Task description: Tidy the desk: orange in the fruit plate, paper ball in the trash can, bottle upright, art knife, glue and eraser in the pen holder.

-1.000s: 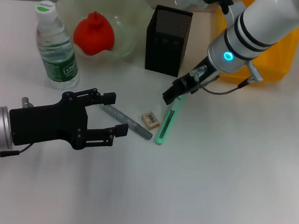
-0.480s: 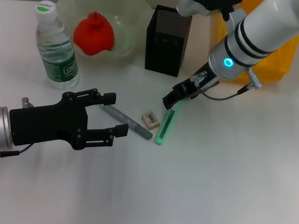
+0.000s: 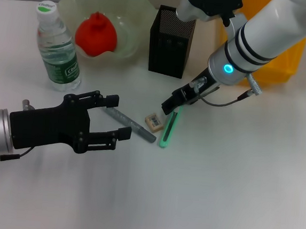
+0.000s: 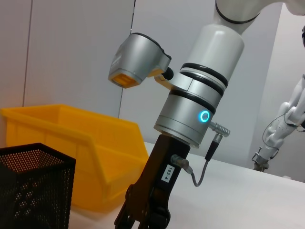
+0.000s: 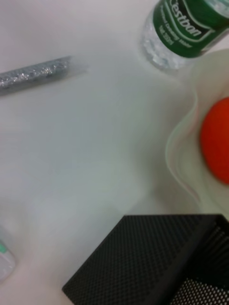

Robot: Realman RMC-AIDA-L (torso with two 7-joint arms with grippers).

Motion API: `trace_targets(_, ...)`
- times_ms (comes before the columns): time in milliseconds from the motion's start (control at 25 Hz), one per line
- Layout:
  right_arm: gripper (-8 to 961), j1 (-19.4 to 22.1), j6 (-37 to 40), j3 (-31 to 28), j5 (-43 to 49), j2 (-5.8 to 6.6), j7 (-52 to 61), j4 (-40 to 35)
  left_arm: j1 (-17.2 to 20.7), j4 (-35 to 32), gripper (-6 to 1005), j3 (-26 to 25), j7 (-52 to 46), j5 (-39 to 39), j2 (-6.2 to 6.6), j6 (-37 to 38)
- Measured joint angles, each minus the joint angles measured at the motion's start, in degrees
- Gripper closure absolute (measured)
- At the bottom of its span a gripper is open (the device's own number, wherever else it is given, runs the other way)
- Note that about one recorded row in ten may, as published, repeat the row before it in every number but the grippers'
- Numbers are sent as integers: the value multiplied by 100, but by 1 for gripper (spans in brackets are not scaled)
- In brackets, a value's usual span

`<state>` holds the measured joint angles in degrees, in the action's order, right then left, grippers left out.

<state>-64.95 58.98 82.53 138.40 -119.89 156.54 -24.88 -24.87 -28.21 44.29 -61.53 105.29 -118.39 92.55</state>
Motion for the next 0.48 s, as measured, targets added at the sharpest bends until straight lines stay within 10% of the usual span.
trace_targets(480, 230, 0, -84, 151, -27, 1, -1, 10, -9, 0, 188, 0, 0, -3, 0, 8)
